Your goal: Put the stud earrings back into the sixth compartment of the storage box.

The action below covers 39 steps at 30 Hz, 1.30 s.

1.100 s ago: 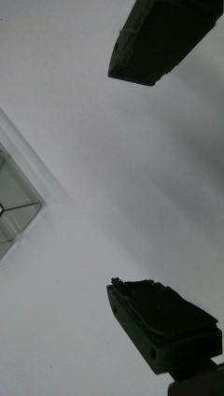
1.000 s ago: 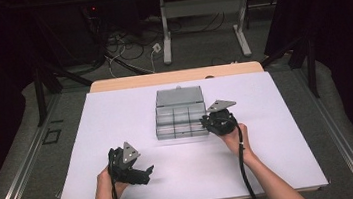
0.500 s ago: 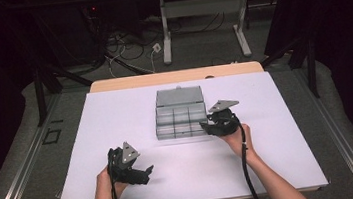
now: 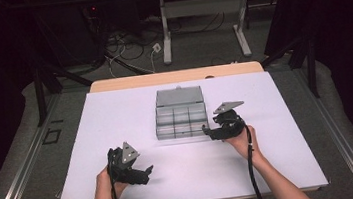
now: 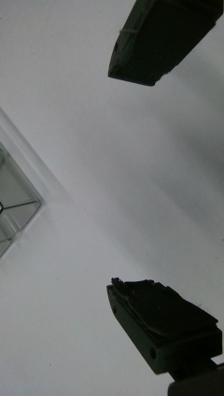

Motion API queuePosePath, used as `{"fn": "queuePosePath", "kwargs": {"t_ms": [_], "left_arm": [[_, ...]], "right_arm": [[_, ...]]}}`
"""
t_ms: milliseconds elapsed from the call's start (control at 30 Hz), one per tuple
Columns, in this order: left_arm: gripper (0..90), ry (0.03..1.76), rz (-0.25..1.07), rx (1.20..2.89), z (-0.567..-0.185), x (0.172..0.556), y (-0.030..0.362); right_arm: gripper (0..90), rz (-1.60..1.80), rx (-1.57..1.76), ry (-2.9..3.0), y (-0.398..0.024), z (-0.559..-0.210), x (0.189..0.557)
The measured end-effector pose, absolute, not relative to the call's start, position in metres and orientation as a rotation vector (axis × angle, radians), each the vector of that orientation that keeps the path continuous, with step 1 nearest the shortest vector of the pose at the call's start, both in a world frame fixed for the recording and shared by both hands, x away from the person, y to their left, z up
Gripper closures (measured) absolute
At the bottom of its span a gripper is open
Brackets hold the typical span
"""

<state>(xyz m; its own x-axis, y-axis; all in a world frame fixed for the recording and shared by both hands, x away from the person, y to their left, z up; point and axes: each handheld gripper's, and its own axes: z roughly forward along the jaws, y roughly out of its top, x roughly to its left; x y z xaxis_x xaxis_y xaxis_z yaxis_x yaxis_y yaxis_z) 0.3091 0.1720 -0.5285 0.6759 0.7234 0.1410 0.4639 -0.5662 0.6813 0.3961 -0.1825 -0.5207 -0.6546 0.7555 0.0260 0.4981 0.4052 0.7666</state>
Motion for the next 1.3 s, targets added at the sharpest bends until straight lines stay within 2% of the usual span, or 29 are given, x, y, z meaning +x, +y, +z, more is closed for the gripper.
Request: {"fn": "queuePosePath", "kwargs": {"t_ms": [1000,1300], "left_arm": [[0.4,0.901,0.547,2.278,-0.528,0.310,0.172],[0.4,0.907,0.545,2.270,-0.528,0.310,0.171]], "right_arm": [[5.3,1.129,1.074,2.405,-0.199,-0.523,0.398],[1.7,1.125,1.084,2.402,-0.200,-0.522,0.398]]}}
